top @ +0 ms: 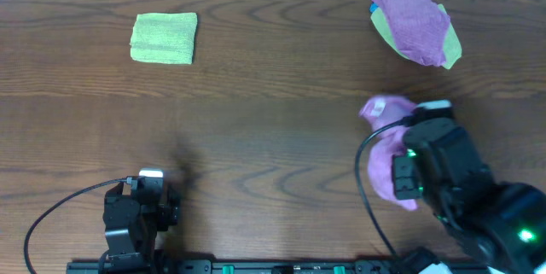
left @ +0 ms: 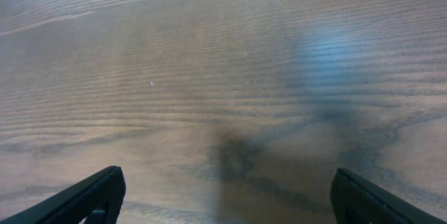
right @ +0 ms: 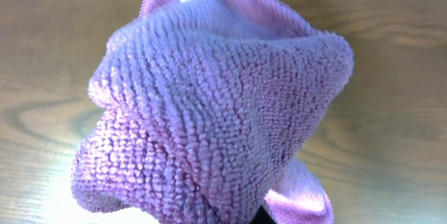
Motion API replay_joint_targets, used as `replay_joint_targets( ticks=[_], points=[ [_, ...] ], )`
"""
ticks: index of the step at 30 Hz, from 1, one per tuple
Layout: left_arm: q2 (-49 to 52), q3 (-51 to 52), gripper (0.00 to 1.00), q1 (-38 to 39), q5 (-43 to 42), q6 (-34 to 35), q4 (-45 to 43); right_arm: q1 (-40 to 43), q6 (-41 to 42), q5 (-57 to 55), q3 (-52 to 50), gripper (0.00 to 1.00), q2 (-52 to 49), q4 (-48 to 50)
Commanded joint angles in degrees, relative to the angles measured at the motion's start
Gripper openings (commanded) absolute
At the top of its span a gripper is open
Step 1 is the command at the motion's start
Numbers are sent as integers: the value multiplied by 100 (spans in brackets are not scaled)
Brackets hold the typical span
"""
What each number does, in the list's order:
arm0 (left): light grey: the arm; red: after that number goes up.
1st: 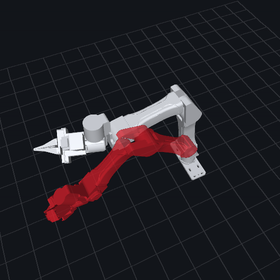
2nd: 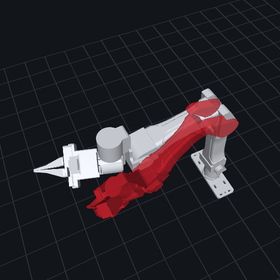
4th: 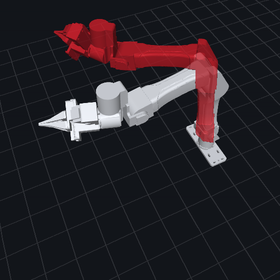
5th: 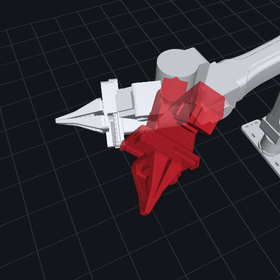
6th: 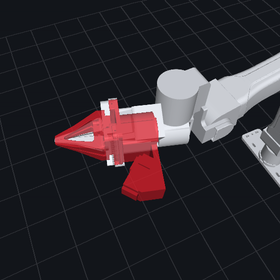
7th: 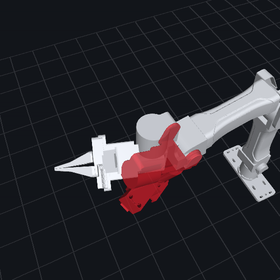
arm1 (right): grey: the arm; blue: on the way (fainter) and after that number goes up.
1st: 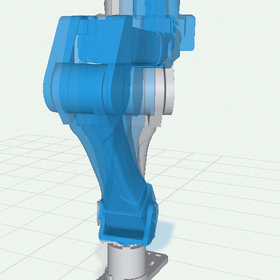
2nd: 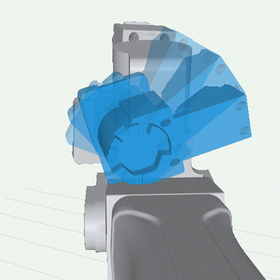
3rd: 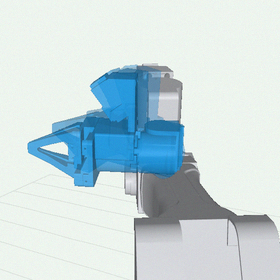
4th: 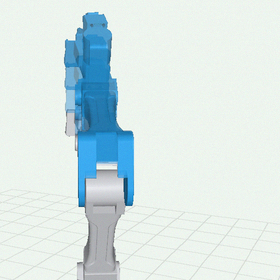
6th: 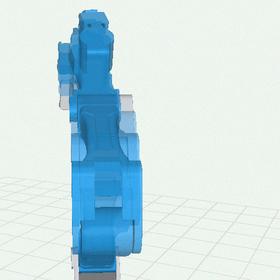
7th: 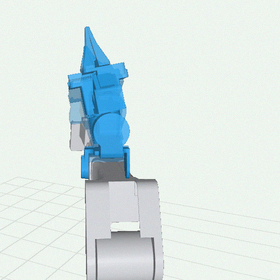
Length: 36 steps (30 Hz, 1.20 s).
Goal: Fold the cloth
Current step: 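Lift the pink cloth with the right gripper and pull it toward center, then drag the pink cloth across the table and lay it flat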
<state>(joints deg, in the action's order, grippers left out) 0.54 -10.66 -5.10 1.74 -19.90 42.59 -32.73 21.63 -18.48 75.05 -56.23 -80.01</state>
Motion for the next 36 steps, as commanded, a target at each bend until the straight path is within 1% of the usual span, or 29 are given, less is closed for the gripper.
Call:
replay_joint_targets(
  ticks=[1, 6, 7, 8, 9, 10, 15, 22, 27, 30, 32, 35, 36],
  points=[
    [-33, 114, 95, -15, 17, 20, 83, 46, -400, 564, -374, 1, -302, 492],
    [-33, 114, 95, -13, 15, 20, 85, 46, -1340, 1362, -243, 1, -1346, 2164],
    [-33, 114, 95, -13, 15, 20, 85, 46, -1416, 1414, -92, 1, -1537, 2245],
    [-33, 114, 95, -13, 15, 20, 83, 46, -1421, 1423, 109, 7, -1722, 2208],
    [-33, 114, 95, -13, 15, 20, 83, 55, -1425, 1379, 295, 56, -1869, 2074],
    [-33, 114, 95, -15, 15, 20, 83, 70, -1423, 1307, 345, 99, -1915, 2026],
    [-33, 114, 95, -13, 15, 20, 83, 282, -1445, 1228, 348, 99, -1921, 1805],
    [-33, 114, 95, -13, 17, 20, 83, 538, -1438, 1043, 326, 99, -1947, 984],
    [-33, 114, 95, -15, 15, 20, 85, 540, -1130, 452, 92, 99, -2022, 627],
    [-33, 114, 95, -13, 15, 20, 83, 544, -1064, 590, -251, 99, -2149, 758],
    [-33, 114, 95, -13, 15, 20, 83, 544, -1047, 815, -590, 99, -2267, 1091],
    [-33, 114, 95, -13, 15, 20, 85, 546, -857, 1062, -968, 93, -2422, 1543],
    [-33, 114, 95, -13, 15, 20, 83, 549, -811, 1248, -1128, 93, -2481, 1759]
  ],
)
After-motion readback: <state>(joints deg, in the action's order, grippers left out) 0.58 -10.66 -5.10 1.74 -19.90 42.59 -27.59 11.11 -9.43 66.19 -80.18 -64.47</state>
